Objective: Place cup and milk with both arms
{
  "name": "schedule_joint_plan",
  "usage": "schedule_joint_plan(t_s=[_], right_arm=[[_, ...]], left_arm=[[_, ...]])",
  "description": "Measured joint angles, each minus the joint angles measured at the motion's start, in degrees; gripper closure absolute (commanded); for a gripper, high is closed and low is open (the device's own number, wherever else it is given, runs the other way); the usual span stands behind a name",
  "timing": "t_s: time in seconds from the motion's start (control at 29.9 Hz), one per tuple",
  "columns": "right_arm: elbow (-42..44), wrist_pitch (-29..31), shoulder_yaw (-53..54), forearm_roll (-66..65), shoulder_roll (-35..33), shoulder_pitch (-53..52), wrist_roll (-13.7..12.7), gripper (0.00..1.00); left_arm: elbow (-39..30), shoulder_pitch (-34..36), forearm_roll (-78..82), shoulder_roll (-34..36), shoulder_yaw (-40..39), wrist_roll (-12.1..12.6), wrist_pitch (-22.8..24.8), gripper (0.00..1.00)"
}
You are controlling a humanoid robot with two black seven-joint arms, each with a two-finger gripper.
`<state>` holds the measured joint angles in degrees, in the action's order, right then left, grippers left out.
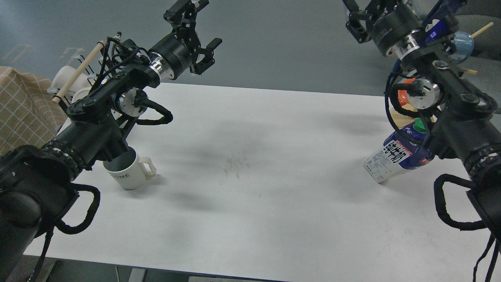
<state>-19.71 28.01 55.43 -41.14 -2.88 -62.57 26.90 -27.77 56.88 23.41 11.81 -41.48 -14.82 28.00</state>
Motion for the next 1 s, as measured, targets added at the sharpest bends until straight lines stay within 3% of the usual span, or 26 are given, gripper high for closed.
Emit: schedule_joint_plan(t_s=[0.53, 0.83, 1.0], right_arm=[[0.10, -0.06, 0.04, 0.03, 0.96, 0.33, 0.07, 0.00], [0.10, -8.82, 0.11, 0.07, 2.85, 0.30, -0.01, 0.00], [0.10, -10.48, -0.05, 1.43, 2.88, 0.13, -0.28, 0.00]], left_arm=[[0.29, -0.09, -1.59, 0.65, -0.15, -0.44, -0.38, 0.01], [0.69, 0.78, -4.32, 0.89, 0.70, -0.19, -0.96, 0.01], [0.70, 0.78, -4.91, 0.70, 0.04, -0.02, -1.07, 0.01]])
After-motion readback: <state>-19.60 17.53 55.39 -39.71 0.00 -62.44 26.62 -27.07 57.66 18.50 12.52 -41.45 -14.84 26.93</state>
